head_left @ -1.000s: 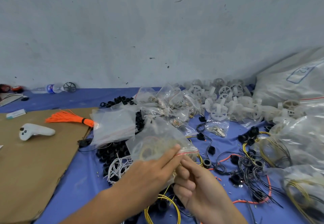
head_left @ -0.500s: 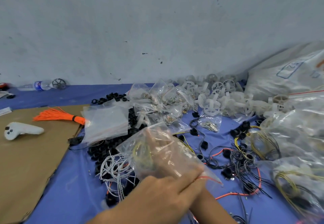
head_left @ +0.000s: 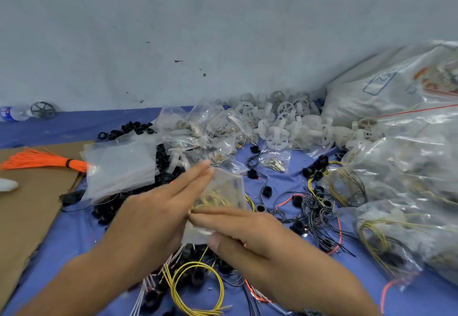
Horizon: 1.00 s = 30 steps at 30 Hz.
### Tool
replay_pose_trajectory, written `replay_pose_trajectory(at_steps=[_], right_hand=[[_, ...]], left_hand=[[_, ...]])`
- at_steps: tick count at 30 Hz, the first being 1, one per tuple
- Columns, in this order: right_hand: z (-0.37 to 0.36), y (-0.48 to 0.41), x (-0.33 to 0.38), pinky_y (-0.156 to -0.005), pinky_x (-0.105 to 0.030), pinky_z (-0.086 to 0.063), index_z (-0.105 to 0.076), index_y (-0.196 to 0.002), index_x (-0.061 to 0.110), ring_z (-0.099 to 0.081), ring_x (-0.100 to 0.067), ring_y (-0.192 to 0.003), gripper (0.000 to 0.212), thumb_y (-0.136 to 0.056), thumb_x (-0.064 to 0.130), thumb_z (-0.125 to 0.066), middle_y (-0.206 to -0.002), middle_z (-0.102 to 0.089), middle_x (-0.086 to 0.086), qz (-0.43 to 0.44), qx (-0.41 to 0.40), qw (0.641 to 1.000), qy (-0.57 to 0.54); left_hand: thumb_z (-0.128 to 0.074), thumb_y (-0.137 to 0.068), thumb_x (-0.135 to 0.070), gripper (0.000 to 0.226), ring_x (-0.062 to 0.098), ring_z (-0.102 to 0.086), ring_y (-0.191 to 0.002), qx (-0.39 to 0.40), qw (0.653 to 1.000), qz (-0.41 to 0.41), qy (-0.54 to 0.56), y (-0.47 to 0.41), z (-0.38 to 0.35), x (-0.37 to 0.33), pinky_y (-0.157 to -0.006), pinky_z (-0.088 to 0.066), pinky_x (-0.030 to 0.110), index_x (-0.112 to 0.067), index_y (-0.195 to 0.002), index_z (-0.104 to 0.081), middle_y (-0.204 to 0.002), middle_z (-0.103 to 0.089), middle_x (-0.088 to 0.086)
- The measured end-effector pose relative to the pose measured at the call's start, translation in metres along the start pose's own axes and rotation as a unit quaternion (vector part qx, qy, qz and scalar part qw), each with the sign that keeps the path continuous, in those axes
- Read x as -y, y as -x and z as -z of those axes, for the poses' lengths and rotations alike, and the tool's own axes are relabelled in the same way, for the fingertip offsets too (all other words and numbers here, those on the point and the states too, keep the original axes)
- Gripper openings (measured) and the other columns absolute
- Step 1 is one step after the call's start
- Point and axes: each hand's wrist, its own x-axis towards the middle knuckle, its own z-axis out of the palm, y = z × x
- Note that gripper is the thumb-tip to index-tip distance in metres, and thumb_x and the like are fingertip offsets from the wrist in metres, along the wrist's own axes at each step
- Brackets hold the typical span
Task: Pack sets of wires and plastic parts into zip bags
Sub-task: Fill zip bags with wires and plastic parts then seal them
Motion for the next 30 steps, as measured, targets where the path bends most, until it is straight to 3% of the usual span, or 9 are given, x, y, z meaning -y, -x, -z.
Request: replay_pose_trajectory(at_steps=[2, 5, 8, 10, 12, 15, 19, 24, 30], right_hand=[[0.032, 0.040, 0.009, -0.099, -0.028, -0.049, -0.067, -0.126, 0.023, -0.060, -0.007, -0.118, 0.029, -0.099, 0.022, -0.057, -0.125, -0.067, 0.008, -0.033, 0.017, 0.999, -0.035], [0.062, 0.064, -0.031, -0.085, -0.036, -0.055, -0.071, -0.112, 0.033, -0.068, -0.011, -0.095, 0.019, -0.097, 0.028, -0.060, -0.101, -0.073, 0.010, -0.147, -0.130, 0.978, 0.065], [0.082, 0.082, -0.094, -0.078, -0.037, -0.051, -0.071, -0.096, 0.029, -0.064, -0.010, -0.082, 0.011, -0.092, 0.021, -0.065, -0.090, -0.069, 0.010, -0.266, -0.282, 0.896, 0.218], [0.098, 0.094, -0.123, -0.080, -0.034, -0.048, -0.068, -0.099, 0.027, -0.064, -0.017, -0.089, 0.011, -0.090, 0.022, -0.066, -0.096, -0.067, 0.004, -0.322, -0.359, 0.840, 0.248], [0.104, 0.103, -0.144, -0.083, -0.036, -0.047, -0.063, -0.116, 0.024, -0.062, -0.028, -0.099, 0.026, -0.091, 0.031, -0.064, -0.106, -0.061, -0.006, -0.384, -0.344, 0.797, 0.316], [0.103, 0.107, -0.164, -0.083, -0.039, -0.046, -0.054, -0.125, 0.022, -0.059, -0.035, -0.103, 0.038, -0.092, 0.042, -0.058, -0.109, -0.060, -0.013, -0.455, -0.254, 0.762, 0.386], [0.105, 0.106, -0.168, -0.075, -0.039, -0.044, -0.056, -0.099, 0.016, -0.061, -0.034, -0.095, 0.009, -0.092, 0.019, -0.053, -0.098, -0.065, -0.009, -0.431, -0.282, 0.774, 0.369], [0.104, 0.095, -0.153, -0.074, -0.027, -0.042, -0.066, -0.094, 0.026, -0.062, -0.013, -0.087, 0.019, -0.092, 0.011, -0.056, -0.089, -0.068, 0.014, -0.339, -0.339, 0.862, 0.165], [0.081, 0.071, -0.143, -0.075, -0.026, -0.051, -0.070, -0.105, 0.031, -0.062, -0.005, -0.082, 0.021, -0.095, 0.018, -0.057, -0.091, -0.067, 0.000, -0.289, -0.198, 0.936, -0.028]], left_hand=[[-0.051, -0.078, -0.006, 0.072, 0.012, -0.070, -0.095, -0.021, 0.997, 0.049, 0.060, -0.003, 0.008, 0.025, -0.070, -0.057, 0.031, -0.029, -0.147, -0.046, -0.155, -0.036, -0.019], [-0.040, -0.084, -0.013, 0.059, -0.011, -0.057, -0.075, -0.090, 0.989, 0.084, 0.086, -0.010, 0.023, 0.064, -0.063, -0.040, 0.002, -0.035, -0.137, -0.054, -0.147, -0.046, -0.019], [-0.036, -0.092, -0.021, 0.058, 0.010, -0.051, -0.079, -0.140, 0.974, 0.156, 0.088, -0.010, 0.029, 0.109, -0.071, -0.054, 0.031, -0.039, -0.146, -0.041, -0.151, -0.041, -0.016], [-0.041, -0.092, -0.043, 0.060, 0.012, -0.049, -0.070, -0.141, 0.970, 0.181, 0.085, -0.008, 0.032, 0.114, -0.063, -0.052, 0.037, -0.040, -0.151, -0.032, -0.152, -0.040, -0.015], [-0.035, -0.090, -0.047, 0.062, 0.003, -0.050, -0.062, -0.131, 0.977, 0.160, 0.059, -0.008, 0.028, 0.091, -0.054, -0.047, 0.031, -0.039, -0.152, -0.030, -0.154, -0.035, -0.016], [-0.052, -0.086, -0.021, 0.072, -0.014, -0.051, -0.074, -0.051, 0.992, 0.109, 0.025, -0.002, 0.007, 0.053, -0.055, -0.043, 0.023, -0.036, -0.153, -0.031, -0.154, -0.034, -0.019], [-0.063, -0.085, -0.001, 0.085, 0.005, -0.054, -0.054, 0.077, 0.977, 0.180, 0.082, 0.013, -0.028, 0.037, -0.049, -0.047, 0.027, -0.035, -0.153, -0.024, -0.158, -0.024, -0.021], [-0.058, -0.090, -0.007, 0.081, 0.008, -0.055, -0.057, 0.113, 0.971, 0.185, 0.106, 0.022, -0.042, 0.034, -0.045, -0.046, 0.028, -0.040, -0.154, -0.021, -0.156, -0.015, -0.034], [-0.056, -0.090, -0.009, 0.079, 0.011, -0.055, -0.055, 0.120, 0.968, 0.189, 0.111, 0.018, -0.042, 0.029, -0.049, -0.049, 0.031, -0.042, -0.154, -0.021, -0.154, -0.010, -0.040]])
